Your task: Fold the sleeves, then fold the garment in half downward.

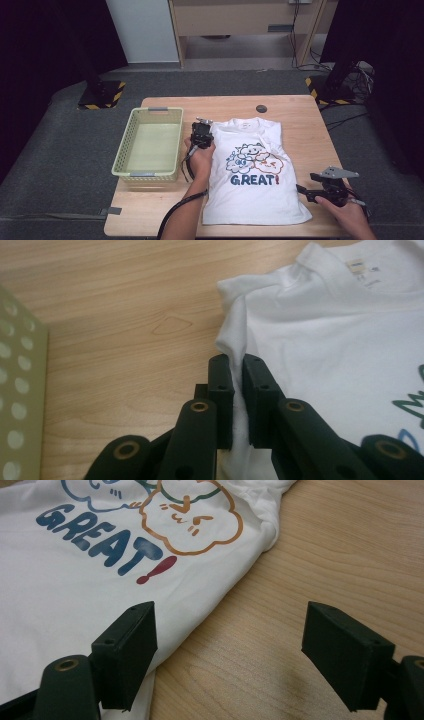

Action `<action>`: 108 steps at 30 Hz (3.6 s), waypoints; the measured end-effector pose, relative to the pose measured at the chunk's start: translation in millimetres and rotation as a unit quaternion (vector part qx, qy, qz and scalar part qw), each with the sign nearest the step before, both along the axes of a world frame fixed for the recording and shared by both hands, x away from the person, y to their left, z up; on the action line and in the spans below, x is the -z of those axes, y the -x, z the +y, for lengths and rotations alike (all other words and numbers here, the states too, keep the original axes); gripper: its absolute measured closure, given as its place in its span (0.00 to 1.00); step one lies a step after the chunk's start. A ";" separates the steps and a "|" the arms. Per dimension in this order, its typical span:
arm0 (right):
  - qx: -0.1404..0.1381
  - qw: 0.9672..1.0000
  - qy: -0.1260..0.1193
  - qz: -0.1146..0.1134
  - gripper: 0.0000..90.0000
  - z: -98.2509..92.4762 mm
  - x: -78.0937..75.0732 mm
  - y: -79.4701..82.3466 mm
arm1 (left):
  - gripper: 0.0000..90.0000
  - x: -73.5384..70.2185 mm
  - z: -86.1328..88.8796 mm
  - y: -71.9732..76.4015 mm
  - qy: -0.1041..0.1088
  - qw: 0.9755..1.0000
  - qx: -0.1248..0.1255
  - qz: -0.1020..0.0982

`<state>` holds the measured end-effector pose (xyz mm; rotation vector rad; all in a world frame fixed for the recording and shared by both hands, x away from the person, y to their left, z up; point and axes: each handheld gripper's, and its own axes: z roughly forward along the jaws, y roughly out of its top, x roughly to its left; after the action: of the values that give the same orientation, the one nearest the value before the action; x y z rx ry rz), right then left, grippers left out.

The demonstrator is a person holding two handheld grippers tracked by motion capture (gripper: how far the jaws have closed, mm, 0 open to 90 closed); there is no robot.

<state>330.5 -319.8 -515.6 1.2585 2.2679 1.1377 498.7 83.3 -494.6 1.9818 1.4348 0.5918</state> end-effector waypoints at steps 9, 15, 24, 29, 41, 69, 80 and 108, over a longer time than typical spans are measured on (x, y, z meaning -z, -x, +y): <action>0.000 1.000 -0.003 -0.001 0.25 -0.3 -1.4 1.1 | 0.87 3.0 -44.7 -3.5 -0.031 0.999 0.041 0.013; -0.003 1.000 -0.003 -0.001 0.24 -0.1 -0.9 2.5 | 0.67 13.0 -61.2 -1.2 -0.032 0.997 0.071 0.008; -0.004 1.000 -0.003 -0.007 0.24 0.8 -4.2 1.7 | 0.62 -21.0 -39.5 32.2 -0.003 0.996 0.086 -0.036; -0.003 1.000 0.000 -0.006 0.24 3.4 -5.1 0.3 | 0.59 -30.4 -19.7 43.9 0.003 0.996 0.082 -0.035; 0.006 1.000 0.009 0.011 0.20 28.6 -26.8 -66.3 | 0.17 -23.5 -11.8 24.9 -0.014 0.995 0.094 0.031; 0.053 0.998 0.018 0.038 0.44 64.7 -27.1 -186.1 | 0.30 -1.2 -4.5 -29.1 0.010 0.996 0.068 0.049; 0.069 0.996 0.016 0.054 0.39 60.7 -8.1 -208.3 | 0.30 6.9 -0.4 -30.4 0.017 0.996 0.070 0.058; 0.078 0.996 0.024 0.046 0.84 61.3 12.2 -234.6 | 0.40 14.9 1.6 -31.2 0.017 0.997 0.071 0.027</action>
<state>565.1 -258.5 -527.7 1.4692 2.2018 0.9822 529.9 84.9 -509.5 2.0664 1.3149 0.4510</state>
